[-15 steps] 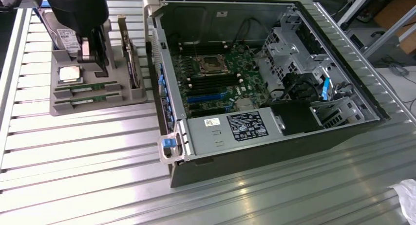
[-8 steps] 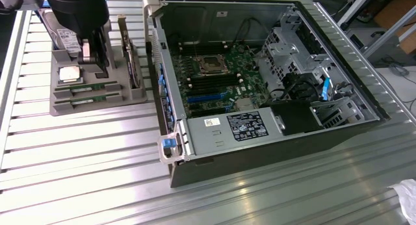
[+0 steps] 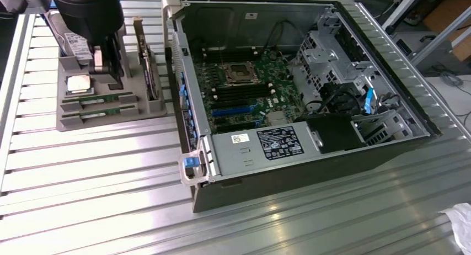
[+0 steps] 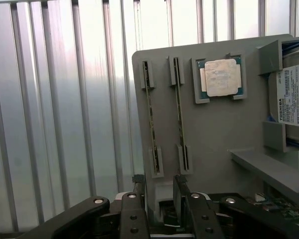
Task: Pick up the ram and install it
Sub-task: 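Pick up the ram and move it above insertion slot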
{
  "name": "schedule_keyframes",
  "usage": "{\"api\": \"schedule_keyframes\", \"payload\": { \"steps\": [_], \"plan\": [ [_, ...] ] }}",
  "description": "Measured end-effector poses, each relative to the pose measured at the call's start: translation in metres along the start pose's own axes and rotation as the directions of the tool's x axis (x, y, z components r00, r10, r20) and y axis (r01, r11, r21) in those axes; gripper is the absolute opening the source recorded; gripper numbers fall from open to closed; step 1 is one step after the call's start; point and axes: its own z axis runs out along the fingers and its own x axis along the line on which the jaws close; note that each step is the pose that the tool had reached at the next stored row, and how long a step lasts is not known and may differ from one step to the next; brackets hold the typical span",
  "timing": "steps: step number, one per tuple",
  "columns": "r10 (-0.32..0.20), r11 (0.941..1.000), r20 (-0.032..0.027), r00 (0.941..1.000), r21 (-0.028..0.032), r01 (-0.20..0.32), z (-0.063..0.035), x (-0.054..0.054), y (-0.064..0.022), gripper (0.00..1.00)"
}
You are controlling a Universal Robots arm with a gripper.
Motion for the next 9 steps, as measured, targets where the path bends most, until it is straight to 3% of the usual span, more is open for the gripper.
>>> {"api": "schedule_keyframes", "payload": {
  "steps": [9],
  "plan": [
    [0.0,1.0,0.0001,1.0,0.0001,0.0,0.0032,0.0001,0.0002,0.36]
  ]
}}
